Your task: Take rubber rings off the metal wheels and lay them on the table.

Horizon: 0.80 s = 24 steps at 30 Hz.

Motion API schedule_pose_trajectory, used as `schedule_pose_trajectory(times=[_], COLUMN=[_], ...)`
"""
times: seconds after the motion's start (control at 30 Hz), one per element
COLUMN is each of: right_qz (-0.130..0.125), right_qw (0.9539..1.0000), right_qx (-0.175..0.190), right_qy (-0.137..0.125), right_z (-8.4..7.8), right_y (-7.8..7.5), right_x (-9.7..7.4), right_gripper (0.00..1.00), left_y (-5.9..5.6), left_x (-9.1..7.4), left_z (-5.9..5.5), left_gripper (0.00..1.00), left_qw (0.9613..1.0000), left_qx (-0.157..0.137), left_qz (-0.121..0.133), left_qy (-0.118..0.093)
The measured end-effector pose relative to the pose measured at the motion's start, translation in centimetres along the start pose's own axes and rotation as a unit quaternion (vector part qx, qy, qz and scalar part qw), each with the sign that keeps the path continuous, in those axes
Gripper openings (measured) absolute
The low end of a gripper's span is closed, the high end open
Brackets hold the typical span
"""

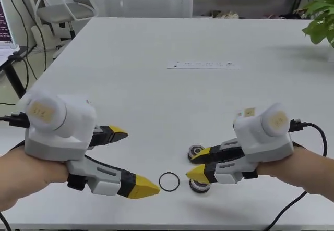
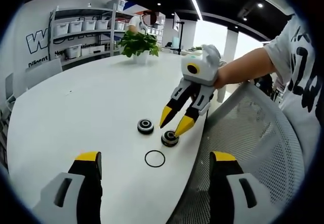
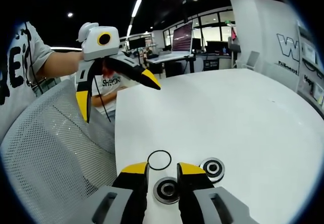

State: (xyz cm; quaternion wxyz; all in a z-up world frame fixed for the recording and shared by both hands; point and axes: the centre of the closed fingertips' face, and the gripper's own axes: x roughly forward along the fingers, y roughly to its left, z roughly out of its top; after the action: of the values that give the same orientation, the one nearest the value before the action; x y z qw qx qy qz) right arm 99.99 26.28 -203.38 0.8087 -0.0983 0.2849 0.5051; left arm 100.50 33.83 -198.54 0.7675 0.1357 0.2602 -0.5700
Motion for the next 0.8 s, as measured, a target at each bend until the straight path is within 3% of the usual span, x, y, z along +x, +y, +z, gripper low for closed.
schedule_pose_trajectory(times=[0.27, 0.63, 0.8], right_qz=[-0.009, -0.012, -0.011], right_qw=[0.9999, 0.9998, 0.9996], right_qx=[0.009, 0.016, 0.024], right_qy=[-0.002, 0.01, 0.01], right_z=[-1.0, -3.0, -3.7], right_y=[-0.4, -0.5, -0.6], right_x=[-1.4, -2.3, -2.4], right_gripper=[0.25, 0.29, 0.29], left_y=[-0.5, -1.4, -2.0], left_x=[1.2, 3.5, 4.4], left_z=[0.4, 0.6, 0.3], left_gripper=[0.85, 0.79, 0.78], left_qw=[0.9999, 0.9978, 0.9973], left_qx=[0.011, 0.051, 0.043], left_qz=[-0.011, -0.032, -0.052], left_qy=[0.006, 0.029, 0.031])
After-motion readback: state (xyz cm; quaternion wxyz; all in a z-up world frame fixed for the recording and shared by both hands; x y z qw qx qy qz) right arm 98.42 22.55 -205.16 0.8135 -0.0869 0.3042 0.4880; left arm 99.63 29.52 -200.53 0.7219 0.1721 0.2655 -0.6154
